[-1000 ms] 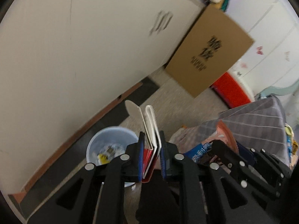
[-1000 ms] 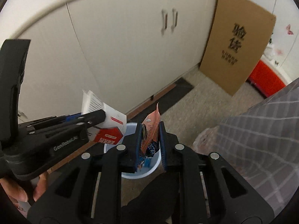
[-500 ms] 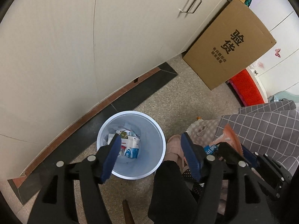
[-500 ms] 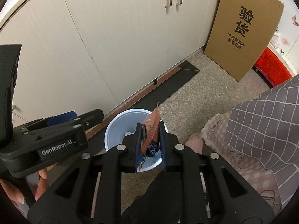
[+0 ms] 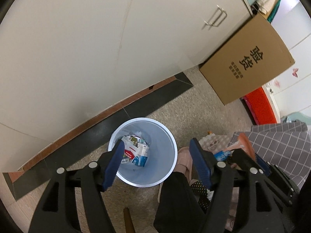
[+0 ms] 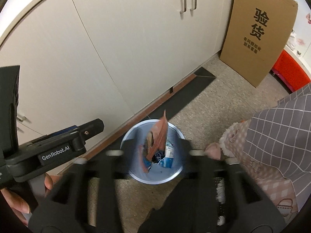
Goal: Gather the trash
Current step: 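Open both tools to drop the box and wrapper into the wastebasket, then return to the table and grasp the blue pouch with the left tool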
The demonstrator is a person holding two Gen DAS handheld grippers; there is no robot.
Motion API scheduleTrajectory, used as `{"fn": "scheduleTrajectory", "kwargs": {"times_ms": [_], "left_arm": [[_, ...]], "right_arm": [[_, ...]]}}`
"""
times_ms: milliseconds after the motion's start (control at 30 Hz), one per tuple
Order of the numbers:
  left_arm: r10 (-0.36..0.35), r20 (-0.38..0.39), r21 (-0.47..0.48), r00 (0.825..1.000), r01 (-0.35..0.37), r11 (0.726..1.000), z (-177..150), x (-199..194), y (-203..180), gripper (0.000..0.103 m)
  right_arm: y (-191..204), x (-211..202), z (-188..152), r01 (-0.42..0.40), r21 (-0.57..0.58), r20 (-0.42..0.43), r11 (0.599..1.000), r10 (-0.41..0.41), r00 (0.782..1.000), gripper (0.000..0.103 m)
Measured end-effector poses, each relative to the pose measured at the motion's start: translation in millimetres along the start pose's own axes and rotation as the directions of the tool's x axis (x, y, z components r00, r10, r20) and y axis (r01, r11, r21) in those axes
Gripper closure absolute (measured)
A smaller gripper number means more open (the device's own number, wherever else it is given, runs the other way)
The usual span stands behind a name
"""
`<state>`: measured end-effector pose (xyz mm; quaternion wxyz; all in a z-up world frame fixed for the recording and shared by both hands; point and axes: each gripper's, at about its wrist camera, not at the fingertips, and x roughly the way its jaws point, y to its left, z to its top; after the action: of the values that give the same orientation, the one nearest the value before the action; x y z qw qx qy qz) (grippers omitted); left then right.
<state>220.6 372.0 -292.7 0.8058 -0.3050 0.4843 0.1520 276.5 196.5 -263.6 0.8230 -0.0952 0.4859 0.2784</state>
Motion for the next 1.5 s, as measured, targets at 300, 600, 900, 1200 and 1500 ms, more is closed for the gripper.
{"fn": "scheduleTrajectory", "kwargs": {"times_ms": [300,600,900,1200,1500], "left_arm": [[-0.003,0.030,-0.005,1.000,0.003,1.000,-4,-22,-6,0.032],[-0.043,0.095,0.063,0.995,0.037,0.997,-13,-67,-43,0.032],[-0.134,0.180,0.252,0.975,0.086,0.964,-46,-132,-137,0.031],[-0.262,0.154,0.508,0.953,0.151,0.848,-108,-163,-281,0.029],[-0.278,0.068,0.752,0.958,0.134,0.646,-182,-140,-409,0.020]], "right_arm": [[-2,-24,-1,-0.003,0.004,0.041,1.000,0.003,0.999,0.043],[-35,-96,-3,-0.003,0.061,0.153,0.998,-0.007,0.988,0.043],[-98,-213,-28,-0.004,0.161,0.336,0.987,-0.051,0.940,0.039],[-202,-308,-77,0.059,0.318,0.427,0.946,-0.199,0.882,0.033],[-313,-358,-145,0.117,0.514,0.405,0.850,-0.361,0.840,0.030]]}}
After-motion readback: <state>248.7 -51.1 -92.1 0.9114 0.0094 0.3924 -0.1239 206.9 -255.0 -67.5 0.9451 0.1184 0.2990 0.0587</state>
